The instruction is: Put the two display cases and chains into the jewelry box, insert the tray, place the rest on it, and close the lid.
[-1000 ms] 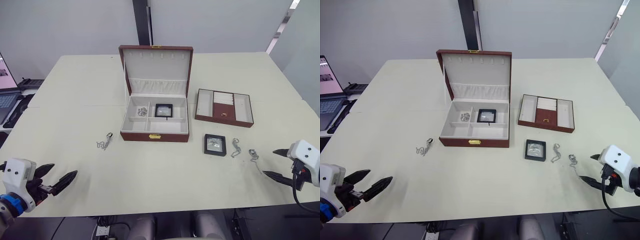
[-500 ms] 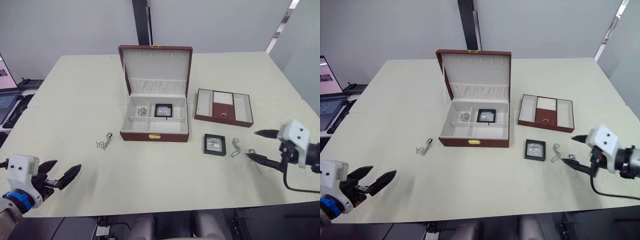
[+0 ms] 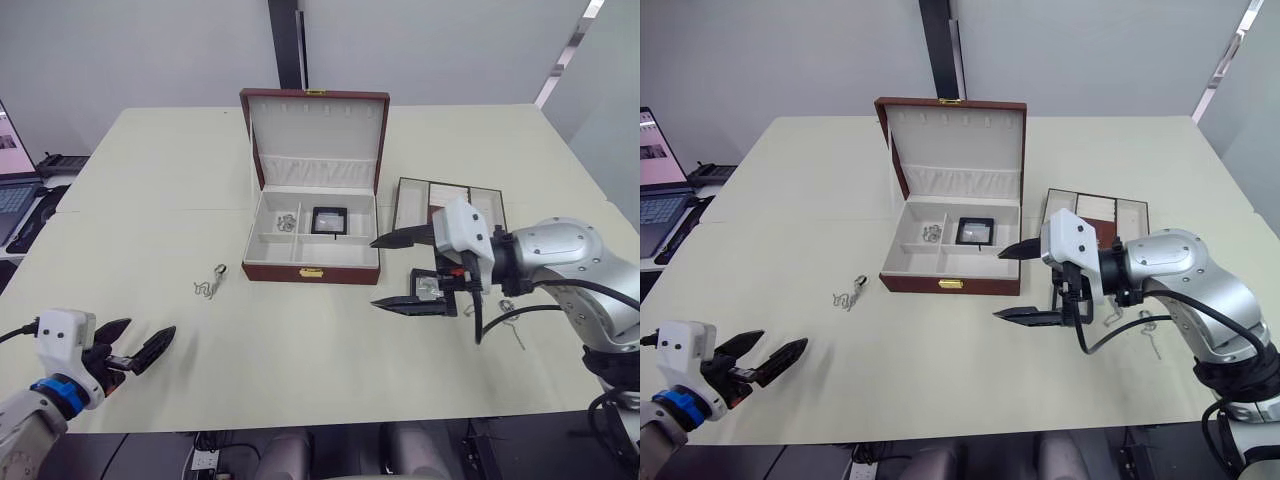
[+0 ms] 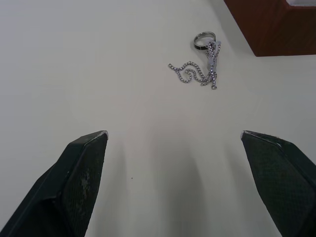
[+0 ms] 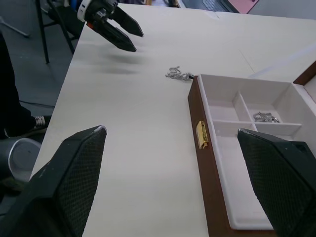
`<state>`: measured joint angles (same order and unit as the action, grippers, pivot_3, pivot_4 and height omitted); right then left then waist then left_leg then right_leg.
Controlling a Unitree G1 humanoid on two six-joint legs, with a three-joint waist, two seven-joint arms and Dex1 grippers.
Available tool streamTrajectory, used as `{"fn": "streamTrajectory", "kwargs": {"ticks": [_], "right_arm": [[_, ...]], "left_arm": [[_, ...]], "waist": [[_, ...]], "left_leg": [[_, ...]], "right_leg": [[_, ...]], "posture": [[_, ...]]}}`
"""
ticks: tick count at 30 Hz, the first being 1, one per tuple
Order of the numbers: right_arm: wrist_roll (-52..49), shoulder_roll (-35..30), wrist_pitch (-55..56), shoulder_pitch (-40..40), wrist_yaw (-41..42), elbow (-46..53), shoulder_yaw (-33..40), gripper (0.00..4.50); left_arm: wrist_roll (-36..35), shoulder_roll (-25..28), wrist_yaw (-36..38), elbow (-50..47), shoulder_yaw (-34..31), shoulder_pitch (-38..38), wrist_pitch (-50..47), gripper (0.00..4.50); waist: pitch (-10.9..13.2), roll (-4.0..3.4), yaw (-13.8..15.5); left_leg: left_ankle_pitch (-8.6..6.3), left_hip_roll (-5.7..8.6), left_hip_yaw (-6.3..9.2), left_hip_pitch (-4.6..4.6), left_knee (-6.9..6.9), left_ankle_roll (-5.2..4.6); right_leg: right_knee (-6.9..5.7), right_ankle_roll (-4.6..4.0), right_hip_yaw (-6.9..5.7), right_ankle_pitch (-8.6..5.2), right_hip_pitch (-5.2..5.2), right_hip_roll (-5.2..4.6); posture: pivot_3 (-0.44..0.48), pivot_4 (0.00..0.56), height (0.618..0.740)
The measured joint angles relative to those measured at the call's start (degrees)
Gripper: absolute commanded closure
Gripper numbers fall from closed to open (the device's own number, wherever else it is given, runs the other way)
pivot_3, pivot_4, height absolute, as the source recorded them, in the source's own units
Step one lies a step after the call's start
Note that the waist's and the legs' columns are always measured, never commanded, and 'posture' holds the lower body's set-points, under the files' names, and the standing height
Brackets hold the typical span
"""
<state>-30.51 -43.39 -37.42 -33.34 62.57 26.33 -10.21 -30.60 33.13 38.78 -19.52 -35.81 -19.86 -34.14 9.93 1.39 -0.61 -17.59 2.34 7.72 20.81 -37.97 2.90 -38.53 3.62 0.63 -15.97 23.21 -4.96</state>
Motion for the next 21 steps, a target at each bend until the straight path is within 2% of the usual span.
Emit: {"fn": "streamTrajectory", "kwargs": {"ticks": [4,12,21], "right_arm": [[0.1,0.9,0.5,0.1,0.3,-0.1,-0.8,0.00],[0.3,1.5,0.7,0.8,-0.5,0.4,-1.7,0.00],[0.3,1.9,0.7,0.9,-1.9,0.8,-1.8,0.00]], "left_arm": [[0.3,-2.1,-3.3,2.0,2.1,4.1,-0.3,0.03],[2.6,-1.7,-8.1,6.6,9.6,15.0,-2.0,0.03],[7.2,0.5,-7.7,14.4,16.8,22.2,-0.2,0.03]], "waist": [[0.0,0.00,0.2],[0.0,0.01,0.2],[0.0,0.00,0.2]], "left_leg": [[-0.01,0.03,0.01,-0.01,-0.01,-0.02],[0.01,0.12,0.01,-0.01,-0.01,0.02],[0.03,0.11,0.04,-0.01,-0.01,0.06]], "right_leg": [[-0.04,-0.01,-0.05,0.01,0.01,0.03],[-0.07,-0.02,-0.05,0.02,0.05,0.07],[-0.09,-0.02,-0.02,0.02,0.08,0.06]], "posture": [[0.000,0.150,0.740],[0.000,0.150,0.740],[0.000,0.150,0.740]]}}
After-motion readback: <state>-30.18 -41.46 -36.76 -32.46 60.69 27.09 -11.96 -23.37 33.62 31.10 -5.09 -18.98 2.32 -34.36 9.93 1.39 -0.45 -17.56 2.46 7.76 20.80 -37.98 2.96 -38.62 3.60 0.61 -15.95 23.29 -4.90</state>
